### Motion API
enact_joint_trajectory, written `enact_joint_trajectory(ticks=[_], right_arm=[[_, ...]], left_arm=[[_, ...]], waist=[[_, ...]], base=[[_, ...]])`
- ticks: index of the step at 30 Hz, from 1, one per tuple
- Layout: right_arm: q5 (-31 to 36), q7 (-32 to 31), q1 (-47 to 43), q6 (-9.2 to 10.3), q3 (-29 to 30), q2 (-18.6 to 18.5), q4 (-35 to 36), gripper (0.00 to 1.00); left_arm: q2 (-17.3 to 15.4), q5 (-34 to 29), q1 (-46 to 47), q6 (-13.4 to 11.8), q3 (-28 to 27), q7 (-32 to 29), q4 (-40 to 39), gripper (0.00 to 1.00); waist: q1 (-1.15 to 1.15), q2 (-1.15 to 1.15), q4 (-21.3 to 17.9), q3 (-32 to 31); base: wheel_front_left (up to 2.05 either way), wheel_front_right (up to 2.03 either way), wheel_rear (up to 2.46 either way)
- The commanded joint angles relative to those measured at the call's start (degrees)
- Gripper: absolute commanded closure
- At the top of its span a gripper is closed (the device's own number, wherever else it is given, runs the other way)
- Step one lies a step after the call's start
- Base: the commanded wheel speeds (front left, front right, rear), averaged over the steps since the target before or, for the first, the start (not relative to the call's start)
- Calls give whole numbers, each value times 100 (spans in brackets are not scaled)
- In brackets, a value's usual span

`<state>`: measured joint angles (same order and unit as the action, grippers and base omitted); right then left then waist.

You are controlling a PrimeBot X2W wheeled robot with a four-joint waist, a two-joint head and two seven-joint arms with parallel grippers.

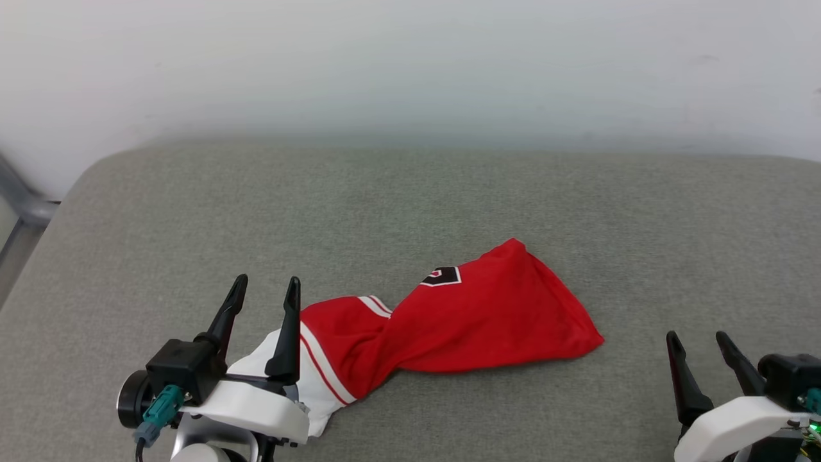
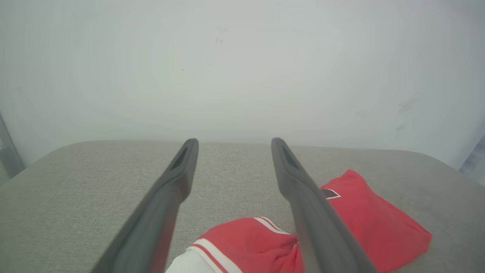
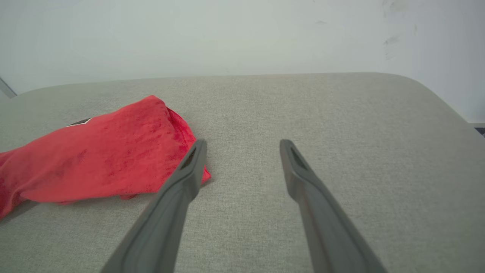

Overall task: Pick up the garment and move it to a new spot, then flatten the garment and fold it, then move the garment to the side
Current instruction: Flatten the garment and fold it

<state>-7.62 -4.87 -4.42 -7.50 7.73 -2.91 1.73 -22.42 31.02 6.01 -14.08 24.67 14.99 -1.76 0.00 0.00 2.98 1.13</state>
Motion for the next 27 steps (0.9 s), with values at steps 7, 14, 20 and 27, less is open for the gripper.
enact_joint_trajectory(ticks=[7,14,20,27], right_arm=[[-382,-1317,581,3,-96,-148,-685,0],[-594,-2852,1349,2,-497,-563,-1195,0],[-710,-3386,2043,3,-939,-1009,-1851,0],[-1056,-3855,2392,2,-1436,-1154,-2990,0]], left_arm=[[343,-281,-42,258,-210,20,-85,0],[647,-488,33,539,-426,20,64,0],[859,-660,165,780,-579,21,181,0],[1064,-829,229,1017,-795,21,328,0]], waist=[[0,0,508,332],[0,0,804,543],[0,0,952,699],[0,0,1008,850]], base=[[0,0,0],[0,0,0],[0,0,0],[0,0,0]])
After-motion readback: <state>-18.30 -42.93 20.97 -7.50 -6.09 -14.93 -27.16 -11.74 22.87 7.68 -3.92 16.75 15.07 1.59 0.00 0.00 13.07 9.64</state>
